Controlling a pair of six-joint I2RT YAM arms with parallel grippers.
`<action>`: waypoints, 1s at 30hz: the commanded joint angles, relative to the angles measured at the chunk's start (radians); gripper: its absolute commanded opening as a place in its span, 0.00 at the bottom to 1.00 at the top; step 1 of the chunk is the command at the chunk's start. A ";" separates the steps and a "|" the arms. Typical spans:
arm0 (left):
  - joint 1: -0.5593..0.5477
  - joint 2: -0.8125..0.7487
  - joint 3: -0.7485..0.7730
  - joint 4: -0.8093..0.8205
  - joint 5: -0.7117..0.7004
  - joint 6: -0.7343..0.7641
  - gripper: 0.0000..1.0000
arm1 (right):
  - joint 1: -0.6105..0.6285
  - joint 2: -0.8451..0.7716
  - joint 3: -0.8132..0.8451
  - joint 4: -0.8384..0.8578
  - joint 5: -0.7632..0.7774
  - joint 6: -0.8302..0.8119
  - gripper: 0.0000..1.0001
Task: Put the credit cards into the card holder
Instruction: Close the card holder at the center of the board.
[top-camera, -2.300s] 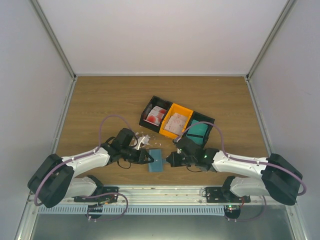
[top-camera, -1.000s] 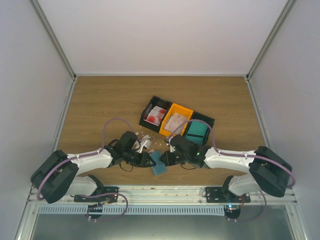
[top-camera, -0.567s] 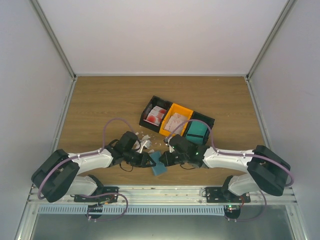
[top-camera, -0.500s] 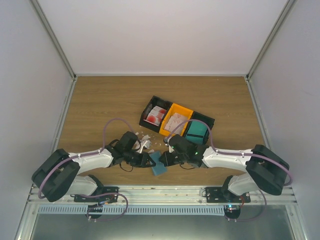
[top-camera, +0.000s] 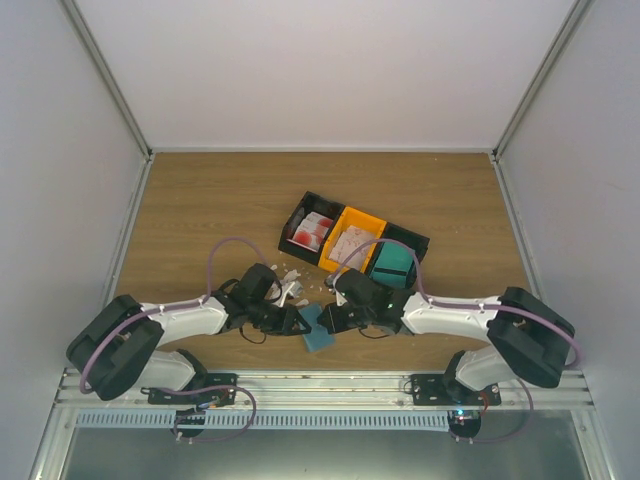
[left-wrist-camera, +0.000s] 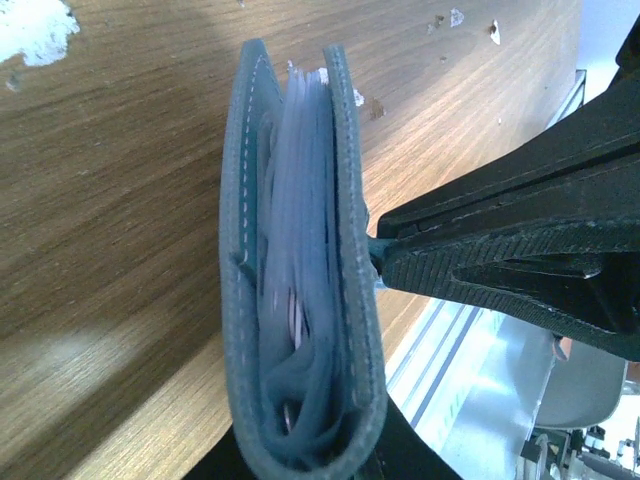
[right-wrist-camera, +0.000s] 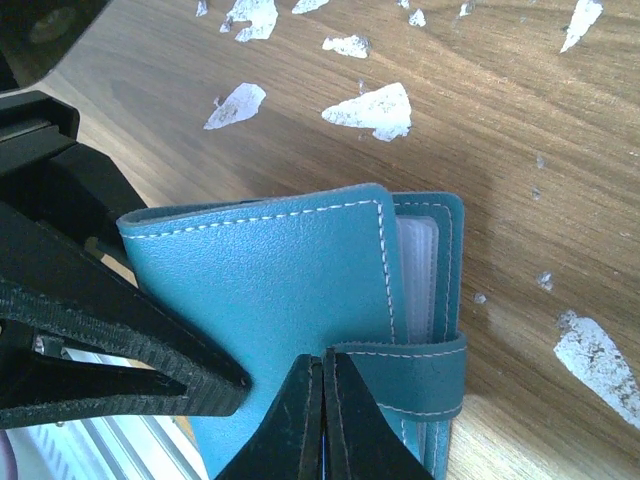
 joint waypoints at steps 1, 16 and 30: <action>-0.023 0.021 0.009 0.077 -0.035 0.018 0.02 | 0.032 0.029 0.028 0.006 -0.052 -0.026 0.00; -0.023 0.028 0.015 0.079 -0.033 0.018 0.01 | 0.063 0.120 0.092 -0.074 -0.010 -0.072 0.00; -0.023 0.024 0.014 0.056 -0.089 0.016 0.01 | 0.117 0.223 0.128 -0.164 0.036 -0.100 0.01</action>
